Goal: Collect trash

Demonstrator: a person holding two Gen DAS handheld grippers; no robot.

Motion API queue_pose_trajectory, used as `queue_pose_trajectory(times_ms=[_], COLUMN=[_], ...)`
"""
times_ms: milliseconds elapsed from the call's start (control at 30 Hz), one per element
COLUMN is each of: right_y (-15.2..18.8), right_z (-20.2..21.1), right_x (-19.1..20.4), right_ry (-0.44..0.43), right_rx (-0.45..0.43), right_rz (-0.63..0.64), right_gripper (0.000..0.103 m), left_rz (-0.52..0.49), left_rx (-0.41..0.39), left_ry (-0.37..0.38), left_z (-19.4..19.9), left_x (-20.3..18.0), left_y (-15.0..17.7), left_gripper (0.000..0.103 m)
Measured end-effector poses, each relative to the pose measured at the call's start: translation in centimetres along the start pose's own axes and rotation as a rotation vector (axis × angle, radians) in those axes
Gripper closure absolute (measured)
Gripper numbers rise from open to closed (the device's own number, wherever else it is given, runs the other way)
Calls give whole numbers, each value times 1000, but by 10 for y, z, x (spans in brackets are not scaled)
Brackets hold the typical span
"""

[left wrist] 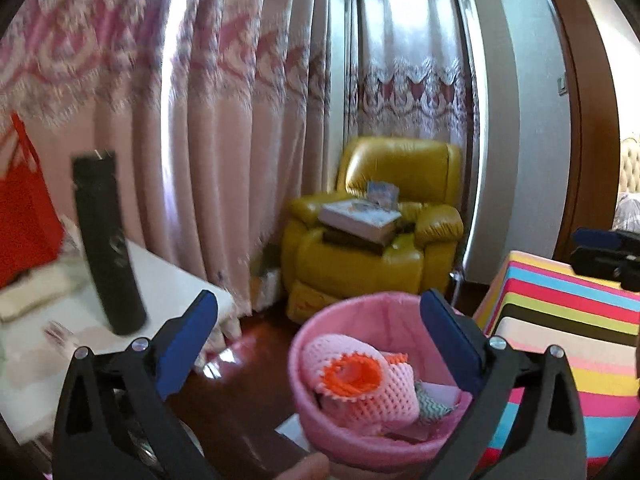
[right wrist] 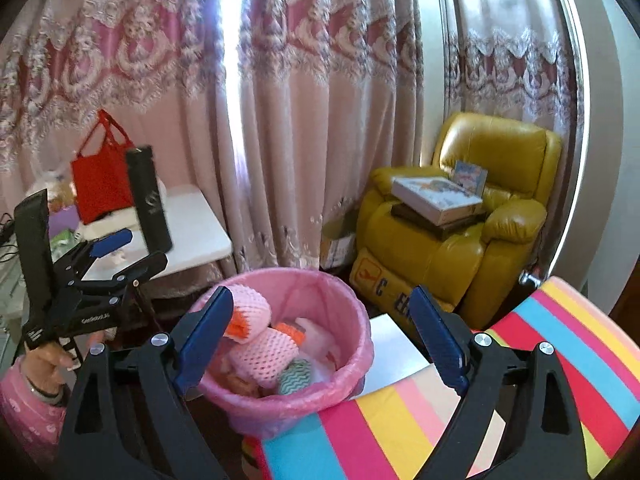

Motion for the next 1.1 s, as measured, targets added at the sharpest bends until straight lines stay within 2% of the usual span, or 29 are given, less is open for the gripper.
queue_pose_trajectory(times_ms=[67, 167, 333, 533, 667, 767, 833, 1100], right_y=[-1, 2, 22, 61, 85, 100, 106, 109], right_z=[17, 38, 54, 58, 55, 51, 50, 51], right_x=[8, 20, 30, 37, 37, 33, 33, 40], right_ry=[-5, -8, -10, 0, 25, 43, 46, 32], right_rx=[-20, -40, -41, -3, 21, 43, 48, 47], right_rz=[14, 30, 10, 18, 30, 5, 4, 26], right_gripper=[18, 18, 18, 18, 18, 18, 18, 18], left_rz=[-18, -44, -73, -31, -6, 9, -16, -34], left_rx=[-19, 11, 33, 124, 155, 172, 184, 186], left_ry=[-3, -37, -91, 11, 38, 63, 77, 86], left_z=[18, 36, 68, 85, 90, 91, 91, 88], left_x=[-1, -4, -13, -30, -37, -40, -47, -55], left_y=[-5, -6, 14, 56, 75, 83, 87, 88], left_gripper=[5, 5, 5, 5, 5, 5, 5, 5])
Point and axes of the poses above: each gripper's, at about its wrist camera, not at the fingertips, and z roughly against the way its jaws point, x to its left, y to its underside, the point moved 4 cm from there along -z, roughly the way its jaws point
